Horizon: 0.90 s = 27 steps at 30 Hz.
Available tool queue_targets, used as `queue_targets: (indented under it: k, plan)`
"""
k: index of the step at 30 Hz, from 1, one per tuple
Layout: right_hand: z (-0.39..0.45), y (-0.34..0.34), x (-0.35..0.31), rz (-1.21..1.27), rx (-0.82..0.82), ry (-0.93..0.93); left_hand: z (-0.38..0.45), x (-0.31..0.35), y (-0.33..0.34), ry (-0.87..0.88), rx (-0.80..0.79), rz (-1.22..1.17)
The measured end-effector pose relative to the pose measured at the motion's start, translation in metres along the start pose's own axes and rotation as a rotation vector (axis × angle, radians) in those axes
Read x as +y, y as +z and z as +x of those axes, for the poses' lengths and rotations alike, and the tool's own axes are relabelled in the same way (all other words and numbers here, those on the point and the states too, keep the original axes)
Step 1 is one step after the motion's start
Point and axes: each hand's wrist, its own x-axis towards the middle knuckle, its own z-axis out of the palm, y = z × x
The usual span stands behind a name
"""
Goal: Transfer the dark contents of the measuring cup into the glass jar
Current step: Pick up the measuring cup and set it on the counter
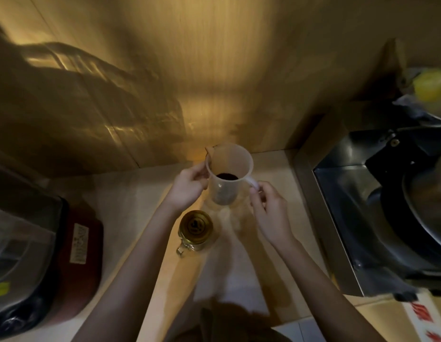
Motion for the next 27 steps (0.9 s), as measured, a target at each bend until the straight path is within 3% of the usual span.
queue_targets:
  k: [10, 18, 27]
  plan:
    - [-0.068, -0.051, 0.012, -0.005, 0.163, 0.038, -0.067, 0.000, 0.051, 0.125, -0.069, 0.028]
    - [-0.137, -0.052, 0.051, -0.055, 0.024, 0.165, -0.105, -0.054, 0.094, 0.034, -0.199, -0.022]
    - [-0.158, -0.028, 0.075, -0.105, -0.095, 0.241, -0.130, -0.109, 0.102, -0.076, -0.219, 0.080]
